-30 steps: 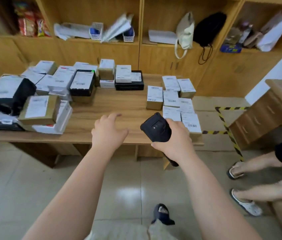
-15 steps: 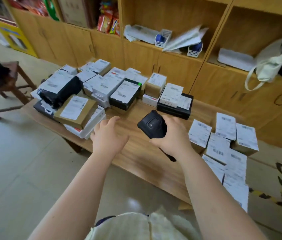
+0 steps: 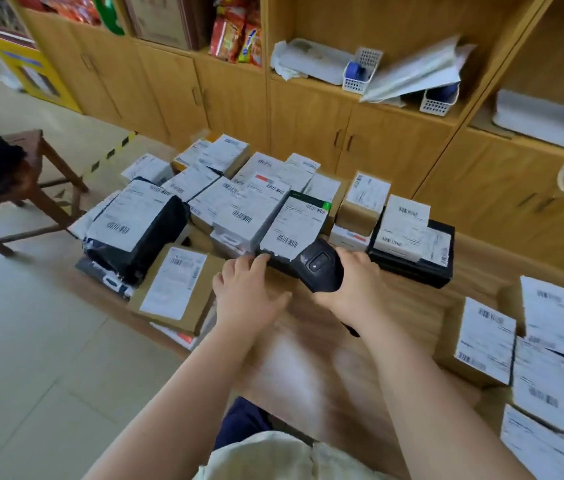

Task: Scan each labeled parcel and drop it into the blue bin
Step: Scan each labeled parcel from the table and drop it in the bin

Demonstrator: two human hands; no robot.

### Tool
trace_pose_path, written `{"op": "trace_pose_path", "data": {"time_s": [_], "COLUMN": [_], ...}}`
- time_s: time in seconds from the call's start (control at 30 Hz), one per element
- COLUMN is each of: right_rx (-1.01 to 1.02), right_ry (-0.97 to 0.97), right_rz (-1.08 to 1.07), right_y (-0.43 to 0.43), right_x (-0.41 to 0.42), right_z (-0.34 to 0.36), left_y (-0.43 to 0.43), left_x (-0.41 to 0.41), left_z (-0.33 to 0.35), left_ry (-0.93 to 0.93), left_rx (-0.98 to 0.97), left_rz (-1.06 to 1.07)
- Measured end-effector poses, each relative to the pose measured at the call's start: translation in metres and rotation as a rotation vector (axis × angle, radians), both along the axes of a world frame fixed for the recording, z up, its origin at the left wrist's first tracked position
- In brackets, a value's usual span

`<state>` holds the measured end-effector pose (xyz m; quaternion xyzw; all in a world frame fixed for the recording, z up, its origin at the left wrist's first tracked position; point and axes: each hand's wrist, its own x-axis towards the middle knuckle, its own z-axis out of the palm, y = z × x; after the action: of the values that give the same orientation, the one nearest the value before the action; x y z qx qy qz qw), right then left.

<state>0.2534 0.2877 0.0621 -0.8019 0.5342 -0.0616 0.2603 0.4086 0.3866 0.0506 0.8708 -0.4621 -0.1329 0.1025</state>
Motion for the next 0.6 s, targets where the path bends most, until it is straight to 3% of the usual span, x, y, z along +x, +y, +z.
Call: {"op": "trace_pose_path", "data": {"time_s": [0.3, 0.5, 0.6], "right_rx": [0.061, 0.064, 0.081], "right_ry": [-0.057, -0.063, -0.059], "right_rz": [-0.266, -0.39, -0.413], "right_y": [-0.032, -0.036, -0.035], "right_x": [0.056, 0.054, 0.052], "right_z": [-0.021, -0.026, -0.026], "left_y": [-0.058, -0.08, -0.086], "left_x": [0.056, 0.066, 0.061], "left_z": [-0.038, -0.05, -0.047], "left_ry": [-0.059, 0.153, 0.17], "left_rx": [0.08, 0.021, 0.025], "left_rz": [-0.43, -0.347, -0.298]}}
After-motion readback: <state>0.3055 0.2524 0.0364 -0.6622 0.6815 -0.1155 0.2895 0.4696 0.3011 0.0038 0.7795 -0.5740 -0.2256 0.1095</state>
